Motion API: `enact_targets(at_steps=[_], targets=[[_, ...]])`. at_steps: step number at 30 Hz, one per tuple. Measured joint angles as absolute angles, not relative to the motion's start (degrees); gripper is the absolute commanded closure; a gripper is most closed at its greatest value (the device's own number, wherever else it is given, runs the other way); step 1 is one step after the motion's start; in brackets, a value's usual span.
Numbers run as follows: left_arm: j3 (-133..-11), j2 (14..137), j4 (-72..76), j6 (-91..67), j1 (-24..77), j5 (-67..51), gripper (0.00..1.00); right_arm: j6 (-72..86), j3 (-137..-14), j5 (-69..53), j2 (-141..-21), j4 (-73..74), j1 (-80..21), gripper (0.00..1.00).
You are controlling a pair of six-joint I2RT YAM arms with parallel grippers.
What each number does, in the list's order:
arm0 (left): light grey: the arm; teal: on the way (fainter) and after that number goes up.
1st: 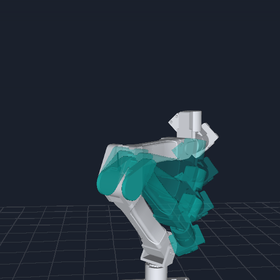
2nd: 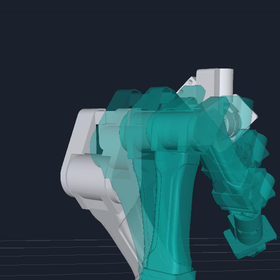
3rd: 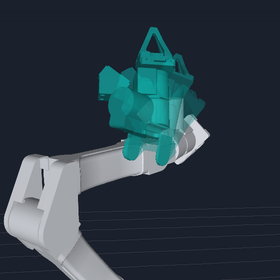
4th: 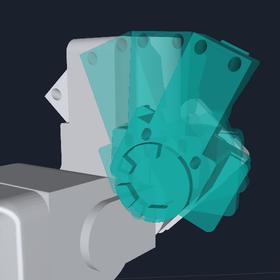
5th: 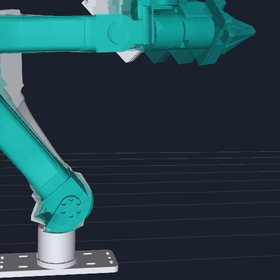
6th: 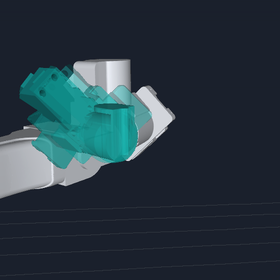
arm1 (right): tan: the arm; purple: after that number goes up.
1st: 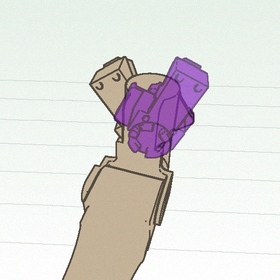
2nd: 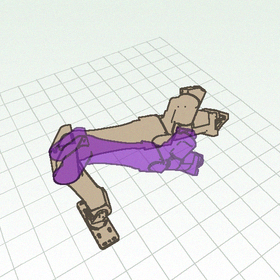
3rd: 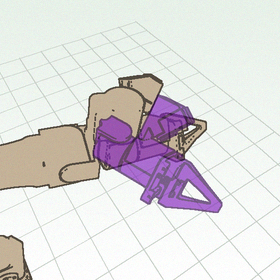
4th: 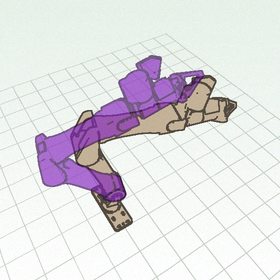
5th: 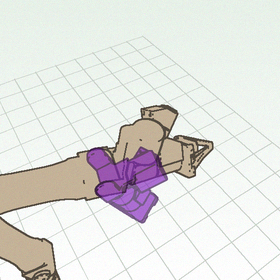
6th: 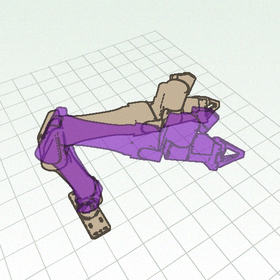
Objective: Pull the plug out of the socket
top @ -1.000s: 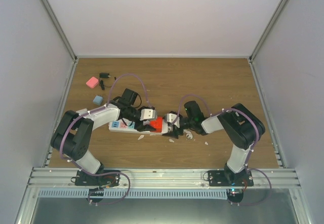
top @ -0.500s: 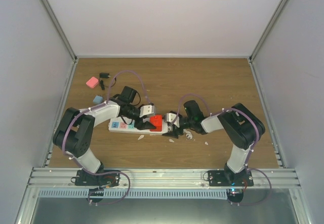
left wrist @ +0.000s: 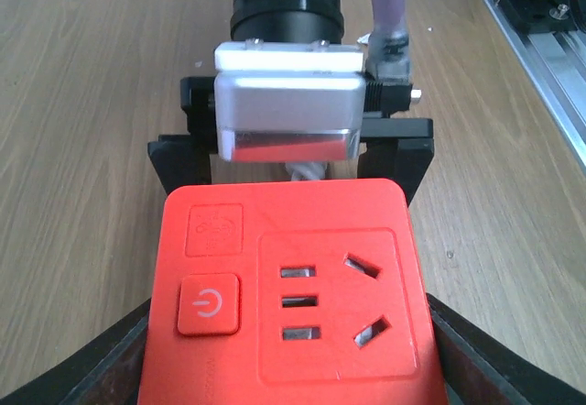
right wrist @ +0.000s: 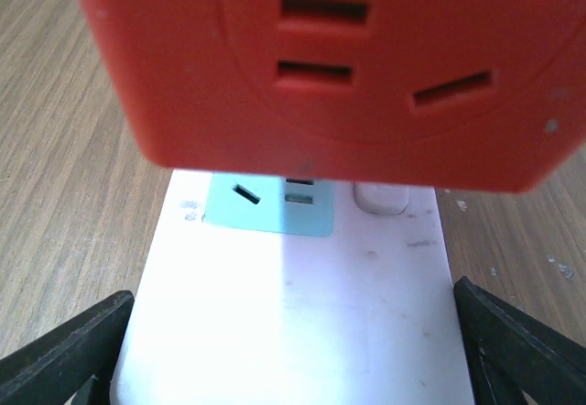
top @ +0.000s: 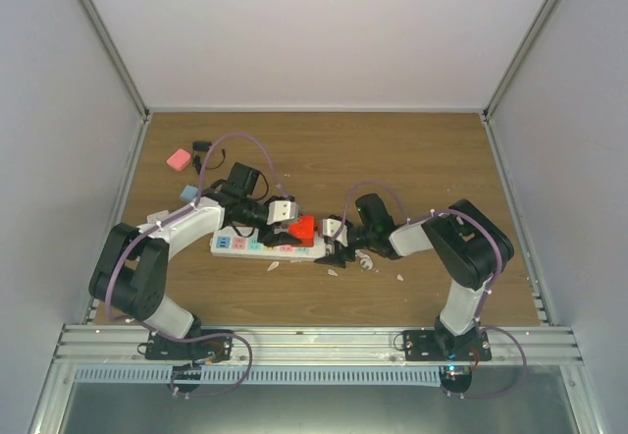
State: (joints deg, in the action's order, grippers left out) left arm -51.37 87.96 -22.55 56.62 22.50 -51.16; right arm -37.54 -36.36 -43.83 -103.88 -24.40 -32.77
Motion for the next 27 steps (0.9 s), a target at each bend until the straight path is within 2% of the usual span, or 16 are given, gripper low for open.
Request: enact_targets(at_steps=[5,8,12,15,20,27], targets=[[-51.1,87.3,-25.2,58.6,19.8,-50.8,0.65,-37.5,-36.4,-43.8,-103.9,-24.4,-32.8,0.6],[-51.1,85.8,-28.1,60.1,17.2,-50.0,0.65,-37.6,-36.4,-43.8,-103.9,-24.4,-32.8,0.47],[-52.1,83.6,-32.9,61.8,13.8,-49.3,0.65,-37.5,-36.6,-43.8,-103.9,-23.9,-32.8,0.2],[-53.4,82.1,-35.5,62.6,10.9,-48.6,0.64,-37.5,-37.5,-43.9,-103.9,-22.3,-32.8,0.1],[-53.5,79.1,-37.8,62.9,6.9,-47.5,0.63,-37.8,-39.8,-43.7,-103.9,-17.5,-32.8,0.01],[-53.5,75.8,-41.5,63.6,3.2,-45.9,0.63,-38.3,-43.7,-43.5,-103.9,-10.5,-32.8,0.0]])
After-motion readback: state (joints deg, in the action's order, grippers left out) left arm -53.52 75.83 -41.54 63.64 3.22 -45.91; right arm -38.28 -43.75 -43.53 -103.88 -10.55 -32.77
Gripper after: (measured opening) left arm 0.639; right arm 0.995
